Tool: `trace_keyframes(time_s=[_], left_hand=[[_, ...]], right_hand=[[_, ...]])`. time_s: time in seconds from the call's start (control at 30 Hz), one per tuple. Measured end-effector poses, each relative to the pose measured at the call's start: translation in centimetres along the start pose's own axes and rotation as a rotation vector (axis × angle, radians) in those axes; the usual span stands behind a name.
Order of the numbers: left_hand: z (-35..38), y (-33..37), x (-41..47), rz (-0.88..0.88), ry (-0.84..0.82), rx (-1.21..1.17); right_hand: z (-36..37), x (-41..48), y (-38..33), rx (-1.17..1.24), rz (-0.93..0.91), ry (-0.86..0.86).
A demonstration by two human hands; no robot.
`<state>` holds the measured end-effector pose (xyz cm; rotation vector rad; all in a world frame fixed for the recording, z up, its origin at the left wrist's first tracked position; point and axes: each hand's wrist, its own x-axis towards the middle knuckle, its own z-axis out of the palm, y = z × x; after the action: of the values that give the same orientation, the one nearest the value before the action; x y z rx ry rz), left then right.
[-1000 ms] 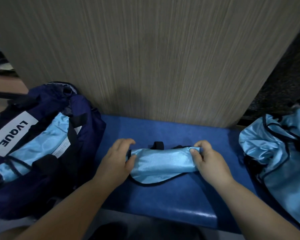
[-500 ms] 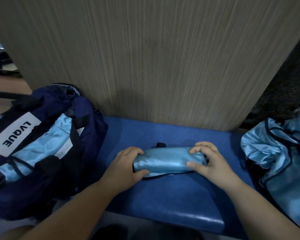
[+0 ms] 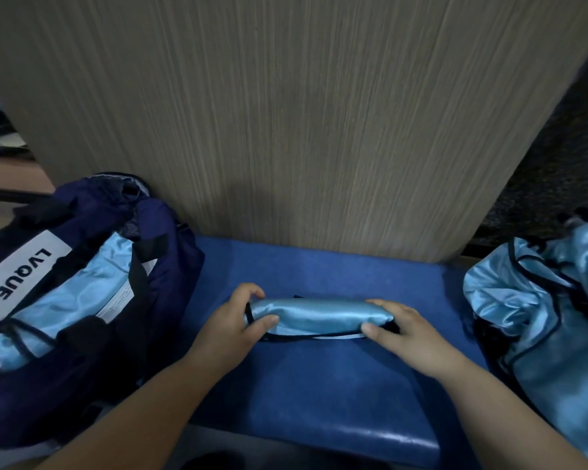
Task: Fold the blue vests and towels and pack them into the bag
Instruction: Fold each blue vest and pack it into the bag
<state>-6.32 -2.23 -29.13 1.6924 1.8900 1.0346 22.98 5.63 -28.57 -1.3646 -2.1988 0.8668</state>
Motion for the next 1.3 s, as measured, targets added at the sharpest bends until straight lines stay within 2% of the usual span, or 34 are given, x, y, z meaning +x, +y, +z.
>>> trace_keyframes(time_s=[0.17,0.33,0.4,0.5,0.6,0.77,0.87,0.93,1.1,1.2,1.3], left_hand=[[-0.3,-0.2,0.1,-0.025,-0.024,-0.024],[-0.5,-0.4,0.2,-0.05,-0.029,-0.081],[-0.4,-0.4,0.3,-0.071,-0.029,-0.088],[-0.5,0.0,0.5,-0.121,-0.011,-0.148],[-0.7,0.2,0.8,-0.167,-0.004,-0.232],[-0.9,0.1,0.9,-0.292,-0.059,-0.509],[-1.1,0.5,0.9,-0.342,-0.109,-0.551],[-1.3,0.5,1.1,-0.351,-0.104,-0.516],[-1.4,-0.6,1.4,-0.295,-0.029,-0.16],[-1.4,-0.4,1.4,-0.274,-0.033,-0.091],[-1.5,-0.4,1.4,-0.269,-0.069,-0.066]], right_hand=[[0.1,0.2,-0.2,0.017,-0.006,-0.001],[0.2,-0.2,-0.4,-0.086,0.031,-0.038],[0.3,-0.3,-0.6,-0.085,0.005,-0.001],[0.3,-0.2,-0.4,0.125,-0.026,0.145],[0.1,-0.3,-0.6,0.309,-0.051,0.152],[0.3,-0.1,-0.8,0.281,-0.106,0.129],[0.4,0.1,-1.1,0.309,-0.114,0.11],[0.3,0.2,-1.1,0.306,-0.12,0.103],[0.4,0.2,-0.8,0.128,-0.209,0.12],[0.9,0.4,-0.4,-0.047,-0.273,0.186],[1.1,0.3,-0.6,-0.063,-0.308,0.263]])
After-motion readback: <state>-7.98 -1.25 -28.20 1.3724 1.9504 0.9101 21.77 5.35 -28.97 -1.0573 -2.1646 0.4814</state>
